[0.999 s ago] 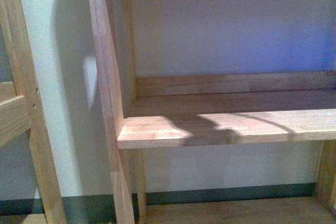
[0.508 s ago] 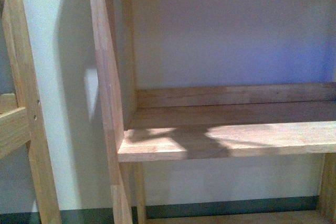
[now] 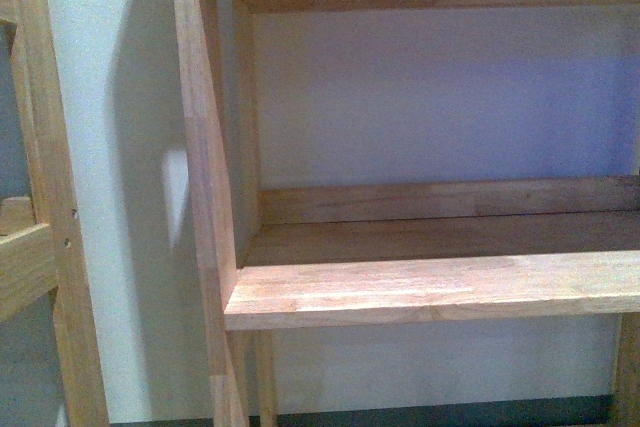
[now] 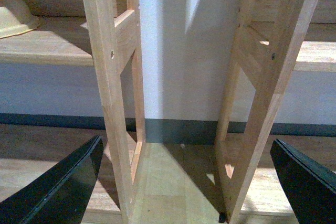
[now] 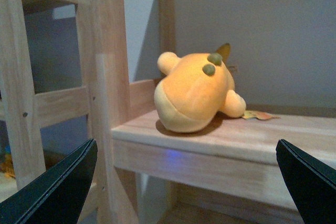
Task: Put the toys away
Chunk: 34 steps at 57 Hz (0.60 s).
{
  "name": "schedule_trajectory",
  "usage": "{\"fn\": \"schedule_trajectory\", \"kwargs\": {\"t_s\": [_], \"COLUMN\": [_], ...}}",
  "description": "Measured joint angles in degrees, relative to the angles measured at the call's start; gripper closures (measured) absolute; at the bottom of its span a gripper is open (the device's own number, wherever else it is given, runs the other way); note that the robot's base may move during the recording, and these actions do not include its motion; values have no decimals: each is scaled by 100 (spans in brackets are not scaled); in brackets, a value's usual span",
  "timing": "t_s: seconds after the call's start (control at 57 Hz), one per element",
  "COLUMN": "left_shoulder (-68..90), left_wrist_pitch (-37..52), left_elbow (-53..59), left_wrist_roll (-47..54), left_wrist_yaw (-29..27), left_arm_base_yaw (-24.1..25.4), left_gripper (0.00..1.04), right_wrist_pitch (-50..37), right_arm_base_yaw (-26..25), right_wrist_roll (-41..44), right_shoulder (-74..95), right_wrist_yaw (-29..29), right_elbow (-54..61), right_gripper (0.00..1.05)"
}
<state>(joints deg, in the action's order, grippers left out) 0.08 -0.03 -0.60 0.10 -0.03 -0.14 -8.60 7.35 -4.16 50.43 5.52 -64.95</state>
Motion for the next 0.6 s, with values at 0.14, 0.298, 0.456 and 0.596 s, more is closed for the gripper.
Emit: {"fn": "schedule_trajectory", "kwargs": {"t_s": [0.14, 0.298, 0.456, 0.596], "left_shoulder": [0, 0, 0, 0], "left_wrist_pitch": [0, 0, 0, 0], "left_elbow": [0, 0, 0, 0], "left_wrist_roll": [0, 0, 0, 0], "left_wrist_yaw": [0, 0, 0, 0], "left_arm_base_yaw": [0, 0, 0, 0], "left_gripper": [6, 6, 6, 6], "right_wrist_pitch": [-74, -26, 116, 94], "right_arm_base_yaw": [-614, -1261, -1567, -1672], "right_wrist_roll": [-120, -229, -107, 114], "right_shoulder": [-1163, -2087, -2809, -3259], "right_wrist_yaw": [367, 599, 492, 297], "right_elbow": [1207, 2227, 3270, 4083], "right_gripper": [0, 0, 0, 0]}}
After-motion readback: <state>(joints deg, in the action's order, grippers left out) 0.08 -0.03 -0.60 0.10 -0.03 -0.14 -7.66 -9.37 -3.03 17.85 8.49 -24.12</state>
